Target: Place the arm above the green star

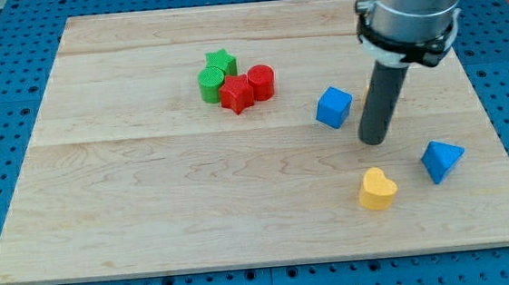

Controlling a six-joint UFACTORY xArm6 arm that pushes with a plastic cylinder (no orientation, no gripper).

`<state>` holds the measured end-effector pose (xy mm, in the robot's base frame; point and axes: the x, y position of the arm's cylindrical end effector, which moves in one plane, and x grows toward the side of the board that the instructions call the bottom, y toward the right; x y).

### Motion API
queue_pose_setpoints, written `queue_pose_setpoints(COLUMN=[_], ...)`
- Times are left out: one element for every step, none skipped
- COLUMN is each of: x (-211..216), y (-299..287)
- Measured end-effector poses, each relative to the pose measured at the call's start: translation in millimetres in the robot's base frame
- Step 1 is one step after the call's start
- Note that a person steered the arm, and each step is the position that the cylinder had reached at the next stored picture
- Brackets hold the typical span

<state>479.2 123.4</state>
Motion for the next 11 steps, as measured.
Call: queue_pose_setpoints(x=[-1,-10,-21,-68,-127,-184,-202,-207,-190,-185,-172], y=[-93,-156,-204,-255,-281,-263,-253,-232,-210,-175,-169])
